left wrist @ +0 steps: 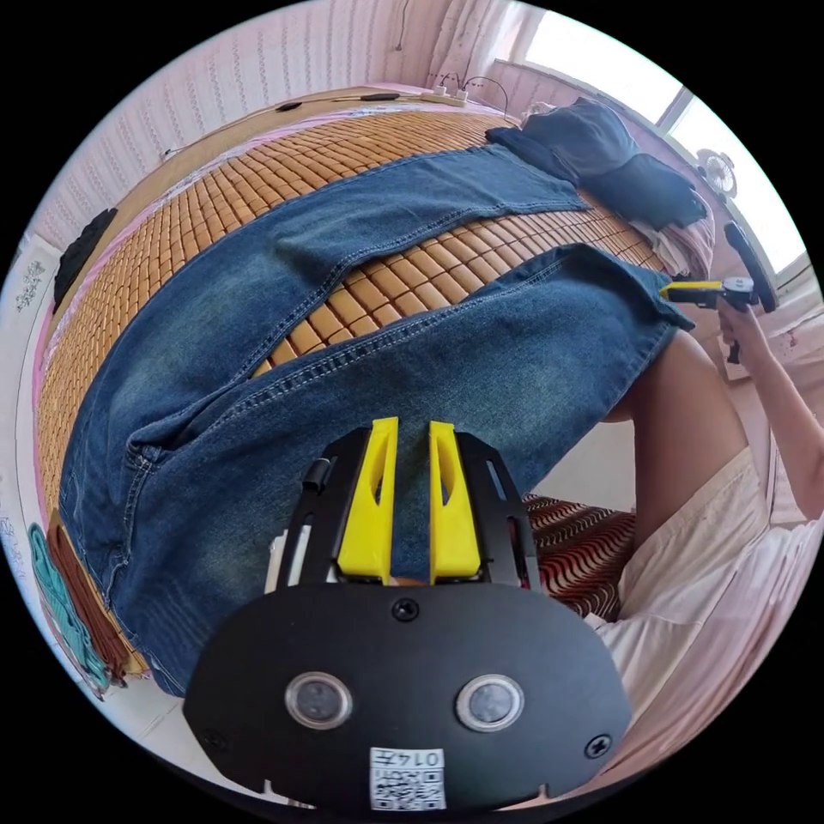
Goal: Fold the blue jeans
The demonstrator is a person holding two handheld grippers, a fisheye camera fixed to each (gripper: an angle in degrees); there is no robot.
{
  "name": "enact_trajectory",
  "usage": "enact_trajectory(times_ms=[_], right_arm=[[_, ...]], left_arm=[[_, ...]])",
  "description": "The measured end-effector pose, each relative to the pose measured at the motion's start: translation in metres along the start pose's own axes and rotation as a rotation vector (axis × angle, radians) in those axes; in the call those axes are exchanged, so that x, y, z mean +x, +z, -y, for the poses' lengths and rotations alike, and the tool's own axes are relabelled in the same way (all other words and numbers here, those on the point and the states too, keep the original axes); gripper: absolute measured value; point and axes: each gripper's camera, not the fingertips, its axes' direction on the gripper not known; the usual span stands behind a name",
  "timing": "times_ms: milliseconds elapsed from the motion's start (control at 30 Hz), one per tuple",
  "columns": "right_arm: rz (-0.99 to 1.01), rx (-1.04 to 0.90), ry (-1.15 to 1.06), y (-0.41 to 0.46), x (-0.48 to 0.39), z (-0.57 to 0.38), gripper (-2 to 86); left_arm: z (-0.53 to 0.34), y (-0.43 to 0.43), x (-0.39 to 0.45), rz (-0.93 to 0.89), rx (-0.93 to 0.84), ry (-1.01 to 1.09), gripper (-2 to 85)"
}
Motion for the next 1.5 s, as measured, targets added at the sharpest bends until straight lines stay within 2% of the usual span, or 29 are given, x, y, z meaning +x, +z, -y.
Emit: enact_trajectory(times_ms=[133,233,267,300,367,433,467,567,667,767,833,900,967,1067,1167,1233,1300,1400,1500], right_arm=[[0.008,0.150,0.000,-0.048,0.007,0.034,-0.2],[0.123,0.199,-0.121,-0.070,-0.014,0.039,1.4],[0.164,0.194,-0.187,-0.069,-0.032,0.035,4.8],[0.154,0.162,-0.226,-0.060,-0.054,0.031,10.5],[0.102,0.058,-0.273,-0.034,-0.086,0.030,15.9],[0.047,-0.069,-0.291,-0.005,-0.107,0.034,15.9],[0.004,-0.094,-0.290,0.004,-0.114,0.037,14.1],[-0.085,-0.010,-0.276,-0.026,-0.114,0.055,2.6],[-0.199,0.092,-0.317,-0.070,-0.110,0.087,3.9],[-0.302,0.096,-0.259,-0.092,-0.103,0.122,10.5],[-0.371,0.136,-0.212,-0.102,-0.101,0.131,8.0],[-0.455,0.217,-0.186,-0.111,-0.107,0.130,0.8],[-0.484,0.241,-0.176,-0.107,-0.115,0.128,-0.3],[-0.467,0.163,-0.243,-0.078,-0.137,0.130,-0.8],[-0.288,0.080,-0.268,-0.042,-0.154,0.138,-0.9],[-0.171,-0.066,-0.331,-0.014,-0.162,0.147,-0.9],[-0.192,-0.047,-0.363,-0.011,-0.169,0.149,-1.0],[-0.168,-0.126,-0.415,-0.017,-0.170,0.165,-1.0],[-0.135,-0.024,-0.325,-0.034,-0.160,0.187,-1.0]], left_arm=[[0.007,-0.003,-0.001,-0.010,0.000,-0.021,6.4],[0.011,-0.004,-0.003,-0.022,0.000,-0.037,6.3],[0.012,-0.005,-0.003,-0.021,0.003,-0.035,6.3],[0.012,-0.005,-0.002,-0.020,0.005,-0.034,6.3],[0.014,-0.006,-0.001,-0.014,0.010,-0.035,6.3],[0.014,-0.007,0.000,-0.012,0.014,-0.039,6.3],[0.014,-0.007,0.000,-0.012,0.018,-0.042,6.3],[0.014,-0.008,0.000,-0.015,0.023,-0.047,6.3],[0.015,-0.008,0.000,-0.017,0.023,-0.051,6.2],[0.016,-0.009,-0.002,-0.026,0.016,-0.061,5.7],[0.014,-0.013,-0.005,-0.040,0.023,-0.089,5.0],[0.011,-0.022,-0.010,-0.052,0.061,-0.114,4.5],[0.007,-0.032,-0.017,-0.061,0.110,-0.140,4.4],[0.005,-0.032,-0.028,-0.031,0.136,-0.167,4.0],[0.008,-0.004,-0.034,-0.026,0.038,-0.163,3.3],[0.001,-0.001,-0.036,-0.026,0.110,-0.150,2.7],[-0.003,0.001,-0.039,-0.054,0.117,-0.177,1.8],[-0.005,-0.002,-0.045,-0.113,0.102,-0.219,-0.4],[-0.005,-0.025,-0.059,-0.050,0.206,-0.232,-0.8]])
